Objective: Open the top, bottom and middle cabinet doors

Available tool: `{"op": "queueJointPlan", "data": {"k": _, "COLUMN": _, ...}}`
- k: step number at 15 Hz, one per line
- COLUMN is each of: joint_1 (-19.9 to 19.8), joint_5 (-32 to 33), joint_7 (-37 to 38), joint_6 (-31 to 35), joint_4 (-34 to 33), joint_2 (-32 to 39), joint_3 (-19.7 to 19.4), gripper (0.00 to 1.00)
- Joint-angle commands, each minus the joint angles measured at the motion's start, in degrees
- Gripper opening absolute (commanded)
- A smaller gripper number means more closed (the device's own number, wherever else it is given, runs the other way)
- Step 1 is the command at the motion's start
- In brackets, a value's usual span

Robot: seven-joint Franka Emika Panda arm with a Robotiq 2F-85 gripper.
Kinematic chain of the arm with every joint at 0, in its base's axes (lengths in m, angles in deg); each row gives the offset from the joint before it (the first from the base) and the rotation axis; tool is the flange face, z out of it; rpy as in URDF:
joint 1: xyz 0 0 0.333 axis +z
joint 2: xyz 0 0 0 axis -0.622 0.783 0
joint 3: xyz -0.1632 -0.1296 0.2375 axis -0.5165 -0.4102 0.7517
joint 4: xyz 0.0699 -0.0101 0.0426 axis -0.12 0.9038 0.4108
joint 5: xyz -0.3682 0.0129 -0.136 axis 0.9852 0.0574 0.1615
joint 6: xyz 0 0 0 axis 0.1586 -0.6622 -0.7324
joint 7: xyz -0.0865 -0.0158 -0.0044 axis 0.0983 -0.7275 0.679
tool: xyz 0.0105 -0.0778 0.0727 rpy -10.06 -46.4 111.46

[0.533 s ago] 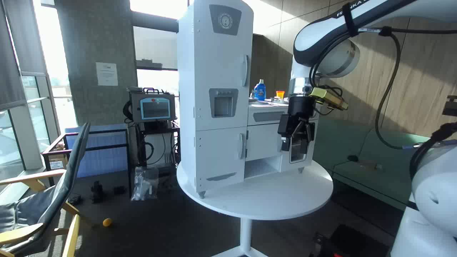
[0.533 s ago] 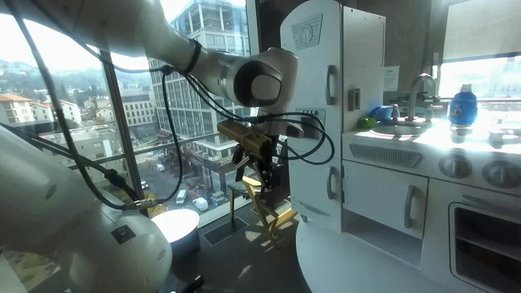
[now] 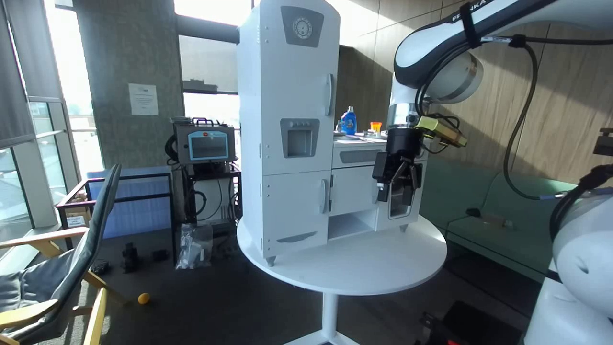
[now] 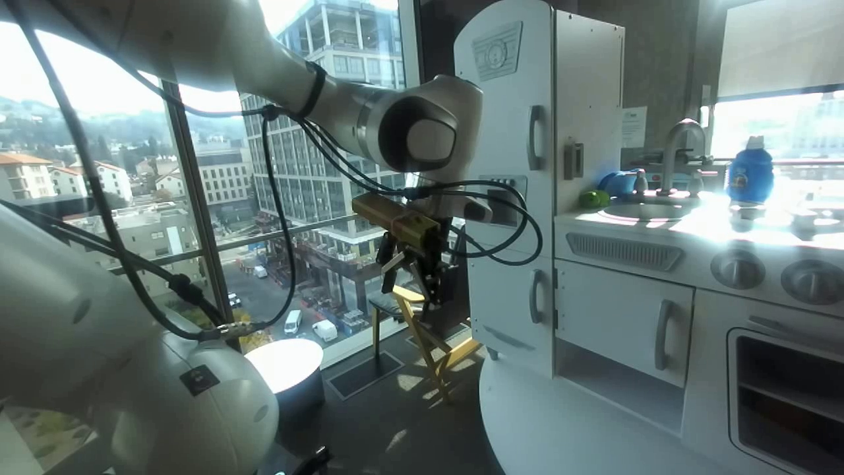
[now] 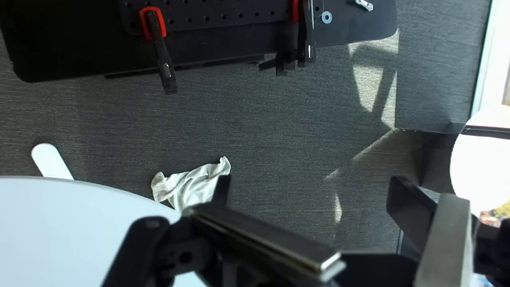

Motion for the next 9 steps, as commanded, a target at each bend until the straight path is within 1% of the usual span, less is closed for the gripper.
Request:
{"op": "queueJointPlan", "data": {"k": 1, "joint_1": -1.53, "joint_5": -0.70, "joint_7": -0.71, "joint_6": -0.18, "joint_4": -0.10, "joint_2": 0.21, "joint_3": 1.35, "gripper": 1.00}}
{"op": "queueJointPlan", "data": {"k": 2, "joint_1": -1.74, "joint_5": -0.52, "joint_7": -0.23, "joint_6": 2.26, "joint_4": -0.20, "joint_2": 0.35, "joint_3": 1.73, "gripper": 1.00}}
{"op": "queueJointPlan", "data": {"k": 4, "joint_1": -1.44, "joint_5": -2.51, "joint_7": -1.93, "joint_6": 7.61, "joint_4": -1.25, "joint_2": -0.80, "joint_3": 0.92, "gripper": 1.00}}
{"op": "queueJointPlan", "data": {"k": 9, "joint_1": -1.06, "joint_5": -1.35, "joint_7": -2.97, "joint_6": 15.72, "joint_4": -7.56, "joint_2": -1.35, "joint_3": 1.64, "gripper": 1.00}}
